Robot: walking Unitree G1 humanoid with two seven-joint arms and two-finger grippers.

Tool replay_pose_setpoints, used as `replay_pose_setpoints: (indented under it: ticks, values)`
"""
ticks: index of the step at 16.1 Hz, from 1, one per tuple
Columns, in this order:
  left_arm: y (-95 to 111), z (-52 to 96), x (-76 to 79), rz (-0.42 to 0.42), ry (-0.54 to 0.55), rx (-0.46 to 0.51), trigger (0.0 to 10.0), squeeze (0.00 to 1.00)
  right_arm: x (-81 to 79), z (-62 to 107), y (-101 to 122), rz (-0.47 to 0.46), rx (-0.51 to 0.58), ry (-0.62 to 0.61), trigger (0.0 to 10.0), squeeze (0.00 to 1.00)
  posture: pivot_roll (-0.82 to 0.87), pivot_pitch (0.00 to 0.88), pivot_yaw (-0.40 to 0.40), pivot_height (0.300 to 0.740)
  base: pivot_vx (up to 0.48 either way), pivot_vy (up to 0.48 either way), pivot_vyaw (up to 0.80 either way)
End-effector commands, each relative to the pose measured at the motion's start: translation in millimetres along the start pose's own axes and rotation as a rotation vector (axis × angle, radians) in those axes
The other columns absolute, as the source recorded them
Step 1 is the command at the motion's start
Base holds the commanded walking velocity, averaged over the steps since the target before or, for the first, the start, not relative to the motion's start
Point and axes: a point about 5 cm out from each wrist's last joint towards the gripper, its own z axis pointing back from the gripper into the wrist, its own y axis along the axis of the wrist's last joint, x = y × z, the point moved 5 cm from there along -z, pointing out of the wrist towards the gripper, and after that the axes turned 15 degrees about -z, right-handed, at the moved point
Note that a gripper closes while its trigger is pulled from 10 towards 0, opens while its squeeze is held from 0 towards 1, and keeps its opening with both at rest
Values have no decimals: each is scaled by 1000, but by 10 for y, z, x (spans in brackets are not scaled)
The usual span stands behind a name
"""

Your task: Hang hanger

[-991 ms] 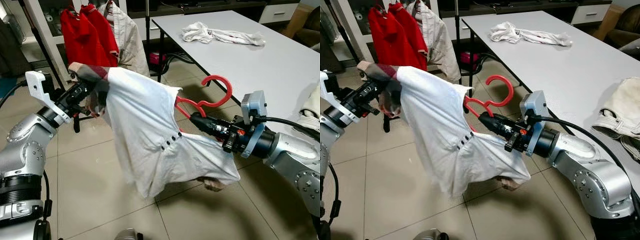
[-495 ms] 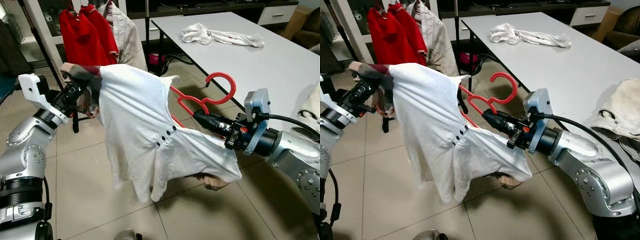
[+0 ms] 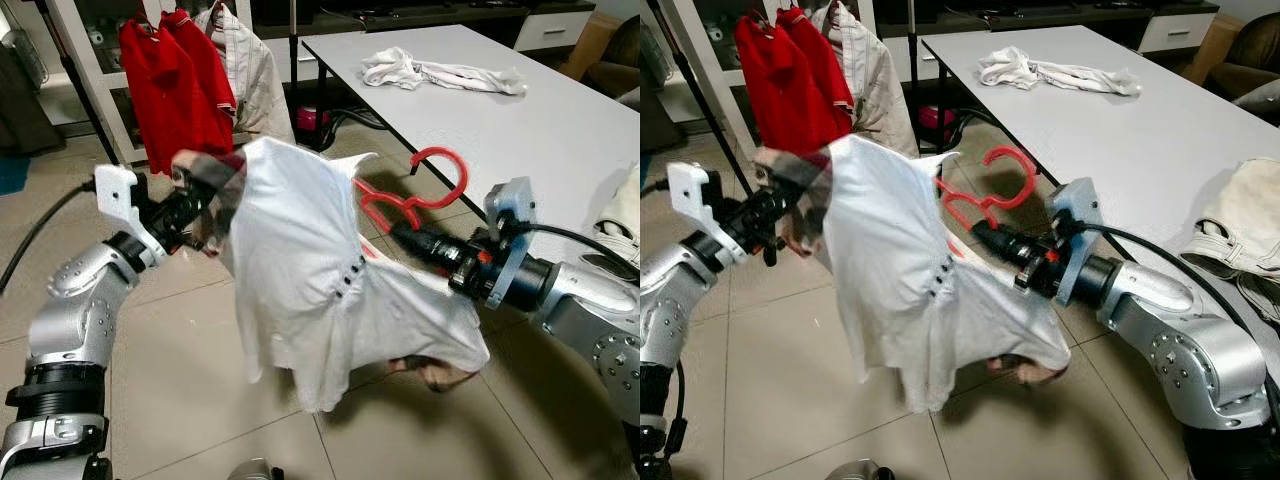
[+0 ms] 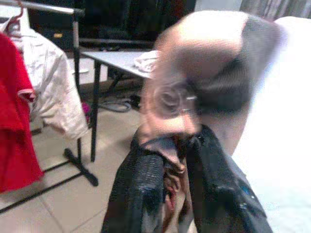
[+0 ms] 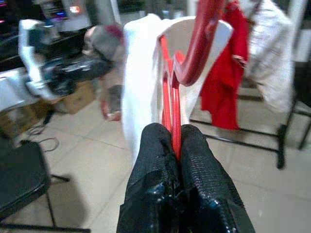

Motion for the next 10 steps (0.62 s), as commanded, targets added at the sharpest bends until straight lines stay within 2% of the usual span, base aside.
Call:
replay_pose_setpoints:
  ticks: [1, 3, 4, 7, 10]
  values:
    - [-42, 29, -40, -27, 17, -31, 10000, 1000, 152, 47, 62, -6, 40, -98, 10000, 0, -36, 0, 25, 740, 0, 0, 0]
    - [-113, 75, -38, -25, 23, -62, 10000, 1000, 443, 70, 62, 40, 65, -312, 10000, 0, -34, 0, 24, 740, 0, 0, 0]
    - [-128, 84, -30, -18, 25, -64, 10000, 1000, 535, 80, 33, 4, 79, -395, 10000, 0, -34, 0, 24, 740, 0, 0, 0]
    - [-104, 67, 82, -25, 5, -48, 10000, 1000, 570, 27, -117, -56, 64, -464, 10000, 0, -26, 0, 17, 740, 0, 0, 0]
    - [-19, -50, 345, -41, -7, -23, 10000, 1000, 604, -18, -286, -15, 51, -561, 10000, 0, -22, 0, 12, 740, 0, 0, 0]
